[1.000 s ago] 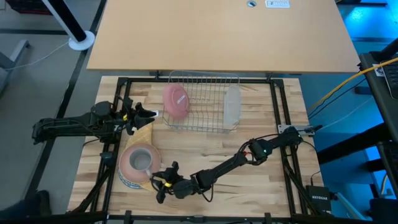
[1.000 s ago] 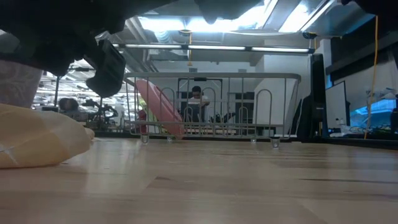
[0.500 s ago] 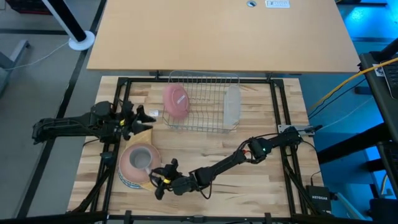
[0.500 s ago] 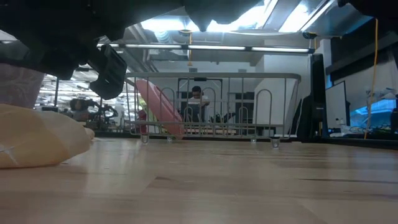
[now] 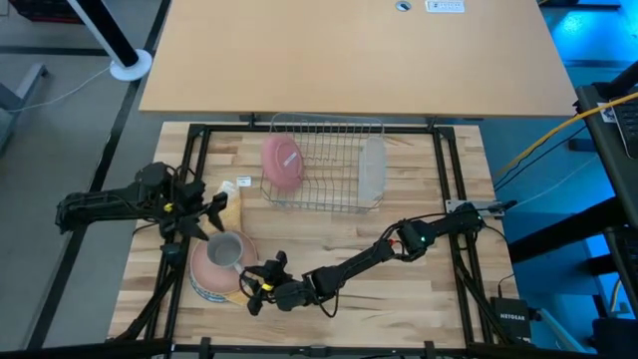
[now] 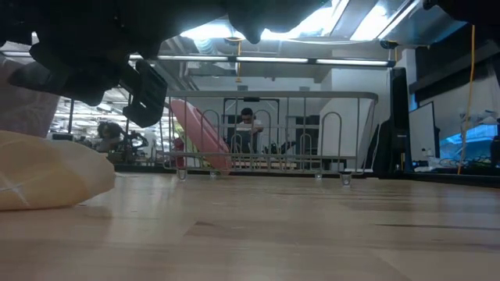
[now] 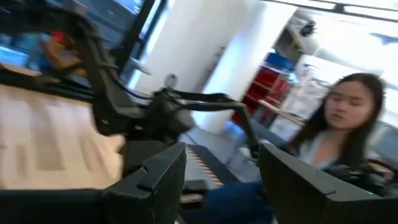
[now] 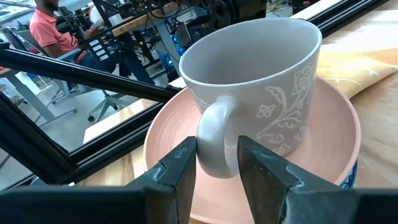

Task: Sort dishes
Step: Put the gray cup to the right side of the table

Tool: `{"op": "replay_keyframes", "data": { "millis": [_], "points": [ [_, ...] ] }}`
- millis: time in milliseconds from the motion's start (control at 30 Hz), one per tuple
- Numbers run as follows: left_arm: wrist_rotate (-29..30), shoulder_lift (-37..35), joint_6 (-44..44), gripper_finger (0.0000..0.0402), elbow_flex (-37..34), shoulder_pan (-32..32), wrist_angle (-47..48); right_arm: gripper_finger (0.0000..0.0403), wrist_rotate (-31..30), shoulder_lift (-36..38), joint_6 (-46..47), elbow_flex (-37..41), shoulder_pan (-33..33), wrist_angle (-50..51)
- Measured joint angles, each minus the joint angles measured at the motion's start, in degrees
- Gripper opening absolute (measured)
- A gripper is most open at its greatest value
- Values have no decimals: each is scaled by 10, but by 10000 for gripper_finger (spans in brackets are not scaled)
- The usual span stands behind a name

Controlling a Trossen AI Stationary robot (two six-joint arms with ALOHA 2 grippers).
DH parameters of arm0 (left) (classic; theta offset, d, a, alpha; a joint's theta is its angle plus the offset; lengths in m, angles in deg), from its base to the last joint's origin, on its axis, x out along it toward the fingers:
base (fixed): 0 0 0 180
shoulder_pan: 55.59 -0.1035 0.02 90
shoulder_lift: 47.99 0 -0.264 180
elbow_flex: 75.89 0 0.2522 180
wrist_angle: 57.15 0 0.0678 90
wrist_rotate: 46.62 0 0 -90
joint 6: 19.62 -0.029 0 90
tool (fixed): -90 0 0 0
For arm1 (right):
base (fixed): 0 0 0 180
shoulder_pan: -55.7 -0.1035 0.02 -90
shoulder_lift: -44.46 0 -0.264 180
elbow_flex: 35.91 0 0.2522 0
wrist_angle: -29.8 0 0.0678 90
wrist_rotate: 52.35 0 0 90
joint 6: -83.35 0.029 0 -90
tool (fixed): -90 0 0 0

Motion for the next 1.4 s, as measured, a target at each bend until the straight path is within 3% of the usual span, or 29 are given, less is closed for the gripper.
{"op": "replay_keyframes", "data": {
  "millis": [167, 400, 633, 800, 1100, 1400],
  "points": [
    [-28, -22, 54, 177, 41, 0, 64, 122, 0, 0, 0, 0, 0, 0],
    [-21, -35, -16, 119, 170, 0, 283, 122, 0, 0, 0, 0, 0, 0],
    [122, -34, -105, 59, 278, 0, 684, 122, 0, 0, 0, 0, 0, 0],
    [191, -34, -68, 24, 276, 0, 855, 122, 6, 0, 0, 0, 0, -1],
    [210, -4, -37, 1, 266, -1, 877, 122, 48, 0, -1, 1, 0, -1],
    [210, 117, -51, 1, 266, 15, 878, 122, 50, 0, -1, 1, 1, -2]
  ]
}}
